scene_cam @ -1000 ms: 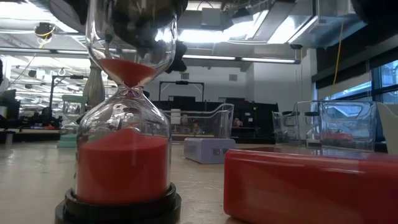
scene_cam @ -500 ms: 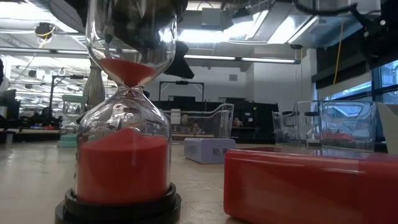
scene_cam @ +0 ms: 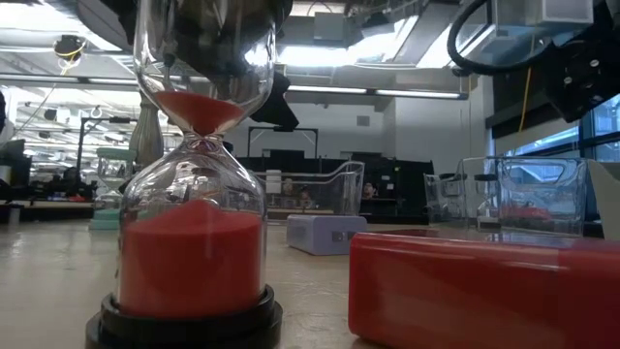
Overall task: Pick & Place Office items
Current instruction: Put the red digital clock into the gray bin, then put the blue digital clock into the gray bin
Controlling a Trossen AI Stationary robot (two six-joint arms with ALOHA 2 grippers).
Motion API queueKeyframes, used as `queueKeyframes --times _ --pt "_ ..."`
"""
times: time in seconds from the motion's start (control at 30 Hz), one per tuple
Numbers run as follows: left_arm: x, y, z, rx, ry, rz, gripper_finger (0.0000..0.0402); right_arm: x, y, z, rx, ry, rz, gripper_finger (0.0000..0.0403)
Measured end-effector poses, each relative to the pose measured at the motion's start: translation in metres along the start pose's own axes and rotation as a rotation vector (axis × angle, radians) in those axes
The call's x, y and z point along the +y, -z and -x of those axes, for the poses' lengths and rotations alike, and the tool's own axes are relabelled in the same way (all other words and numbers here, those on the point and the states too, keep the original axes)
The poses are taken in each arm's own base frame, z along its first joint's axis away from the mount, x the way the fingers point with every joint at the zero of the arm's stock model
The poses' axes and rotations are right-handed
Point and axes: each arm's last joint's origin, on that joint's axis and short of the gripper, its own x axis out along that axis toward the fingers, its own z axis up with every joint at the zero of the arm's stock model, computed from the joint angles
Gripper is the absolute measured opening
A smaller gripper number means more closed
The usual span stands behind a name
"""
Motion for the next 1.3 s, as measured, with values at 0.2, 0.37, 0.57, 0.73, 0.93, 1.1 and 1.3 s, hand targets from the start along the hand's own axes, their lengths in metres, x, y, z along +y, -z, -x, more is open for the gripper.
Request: queueKeyframes --times 0.2,0.37,0.57,0.73,0.93,1.1,1.3 --pt "0.003 0.001 -0.003 0.010 -0.010 0.031 0.0243 -0.002 -0.004 0.003 -0.006 -0.013 0.025 0.0148" --pt "0.003 0.001 -0.003 0.012 -0.010 0.029 0.0243 -0.003 -0.008 0.004 0.004 -0.016 0.012 0.0200" --pt "0.003 0.001 -0.003 0.012 -0.009 0.034 0.0243 -0.008 -0.011 0.023 0.028 0.052 -0.028 0.0233" --pt "0.001 0.001 -0.001 0.009 -0.002 0.054 0.0243 -0.002 -0.015 0.059 -0.103 0.085 0.007 0.0235" --pt "-0.008 0.000 0.008 -0.009 0.035 0.057 0.0243 0.016 -0.026 0.087 -0.482 0.009 0.010 0.0235" --pt "-0.018 0.000 0.022 -0.032 0.075 0.074 0.0243 0.032 -0.038 0.077 -0.600 -0.079 -0.019 0.0235" --pt "-0.032 0.000 0.042 -0.062 0.125 0.115 0.0243 0.067 -0.055 0.053 -0.615 -0.196 0.026 0.0235"
